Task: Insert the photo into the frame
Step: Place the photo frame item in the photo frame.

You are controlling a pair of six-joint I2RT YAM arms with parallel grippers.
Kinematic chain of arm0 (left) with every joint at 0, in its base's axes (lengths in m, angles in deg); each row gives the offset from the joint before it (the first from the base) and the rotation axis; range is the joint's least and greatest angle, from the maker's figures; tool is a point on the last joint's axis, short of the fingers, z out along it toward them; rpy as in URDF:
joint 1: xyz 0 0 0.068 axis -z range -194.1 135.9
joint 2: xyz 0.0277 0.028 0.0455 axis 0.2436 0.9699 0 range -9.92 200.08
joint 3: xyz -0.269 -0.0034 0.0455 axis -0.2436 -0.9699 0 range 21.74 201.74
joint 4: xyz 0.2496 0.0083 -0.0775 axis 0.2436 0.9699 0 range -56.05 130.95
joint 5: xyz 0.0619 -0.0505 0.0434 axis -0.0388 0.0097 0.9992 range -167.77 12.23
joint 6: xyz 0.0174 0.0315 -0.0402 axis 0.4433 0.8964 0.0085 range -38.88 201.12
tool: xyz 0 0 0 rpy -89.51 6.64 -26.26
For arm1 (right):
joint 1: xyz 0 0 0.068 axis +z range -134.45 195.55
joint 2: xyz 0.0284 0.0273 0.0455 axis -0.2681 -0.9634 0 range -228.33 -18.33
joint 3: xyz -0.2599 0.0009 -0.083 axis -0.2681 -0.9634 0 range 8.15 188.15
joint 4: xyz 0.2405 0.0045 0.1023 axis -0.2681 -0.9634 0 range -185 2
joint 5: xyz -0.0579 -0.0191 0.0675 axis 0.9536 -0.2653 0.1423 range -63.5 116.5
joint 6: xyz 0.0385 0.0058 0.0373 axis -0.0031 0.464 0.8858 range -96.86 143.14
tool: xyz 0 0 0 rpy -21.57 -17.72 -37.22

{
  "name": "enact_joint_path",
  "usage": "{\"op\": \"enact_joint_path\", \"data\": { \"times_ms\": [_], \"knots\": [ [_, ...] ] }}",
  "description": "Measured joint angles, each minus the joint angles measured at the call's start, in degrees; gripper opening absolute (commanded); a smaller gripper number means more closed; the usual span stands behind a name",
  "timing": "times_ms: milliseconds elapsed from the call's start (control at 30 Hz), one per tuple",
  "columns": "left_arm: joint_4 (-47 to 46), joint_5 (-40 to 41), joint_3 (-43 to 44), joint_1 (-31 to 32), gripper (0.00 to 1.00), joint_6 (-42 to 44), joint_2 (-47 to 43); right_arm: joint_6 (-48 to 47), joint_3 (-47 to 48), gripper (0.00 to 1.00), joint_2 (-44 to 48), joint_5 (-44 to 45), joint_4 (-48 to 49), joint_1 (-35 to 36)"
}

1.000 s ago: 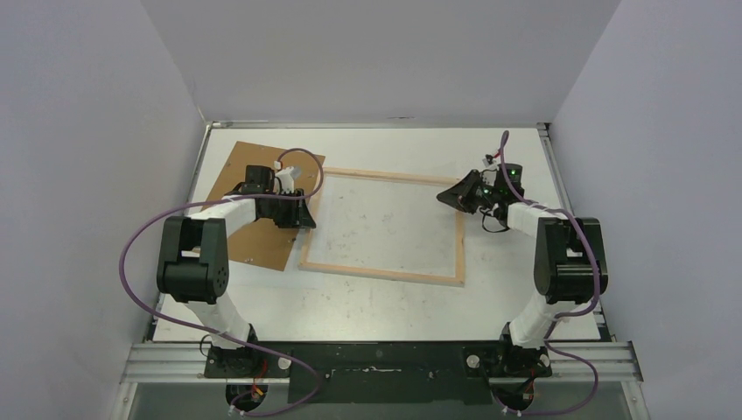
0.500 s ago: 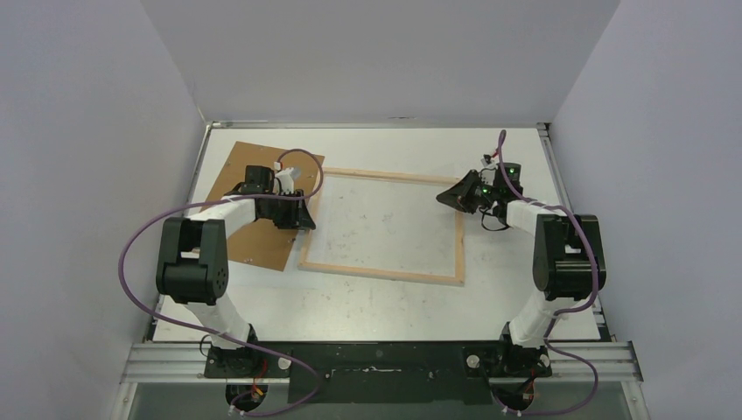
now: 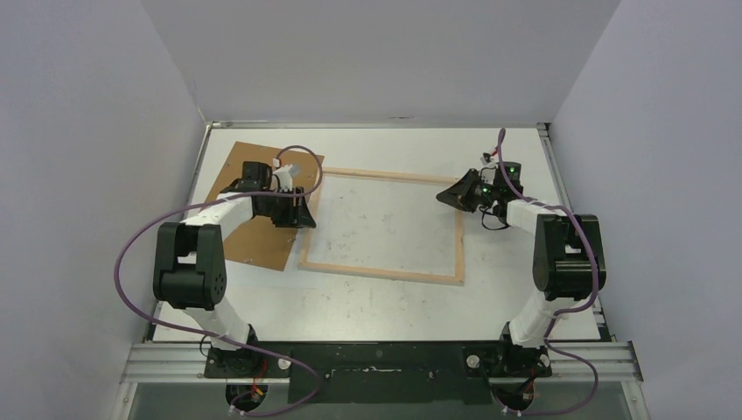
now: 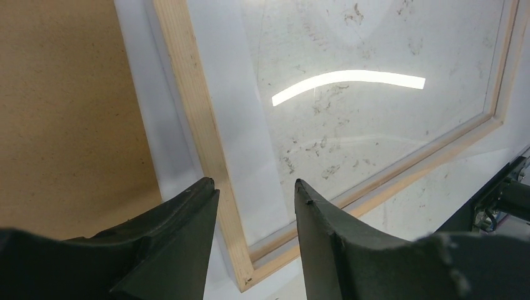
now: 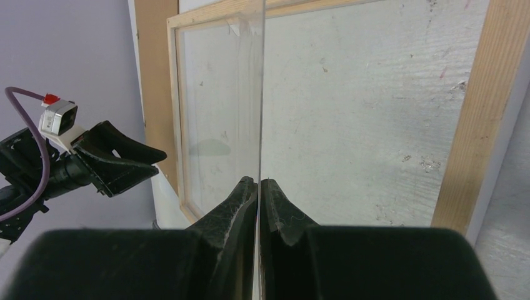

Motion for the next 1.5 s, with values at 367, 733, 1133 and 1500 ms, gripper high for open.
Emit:
{"op": "enact_joint_path", "data": {
  "times_ms": [367, 733, 1133, 1500],
  "knots": [
    [-0.3, 3.5, 3.4, -1.6, 0.45, 0.5, 2.7, -0.2, 0.0, 0.05, 0.0, -0.2, 0.1, 0.0],
    [-1.8, 4.0, 3.4, -1.5, 0.44, 0.5, 7.0, 0.1, -0.1, 0.05, -1.0, -0.2, 1.8, 0.0],
    [-2.6, 1.2, 3.4, -0.9, 0.43, 0.5, 7.1, -2.2, -1.6, 0.07, -1.0, 4.4, 1.9, 1.1],
    [-2.5, 1.2, 3.4, -0.7, 0.42, 1.6, 7.1, -10.5, -0.5, 0.57, 1.3, 18.1, -8.7, 5.5]
  ]
}}
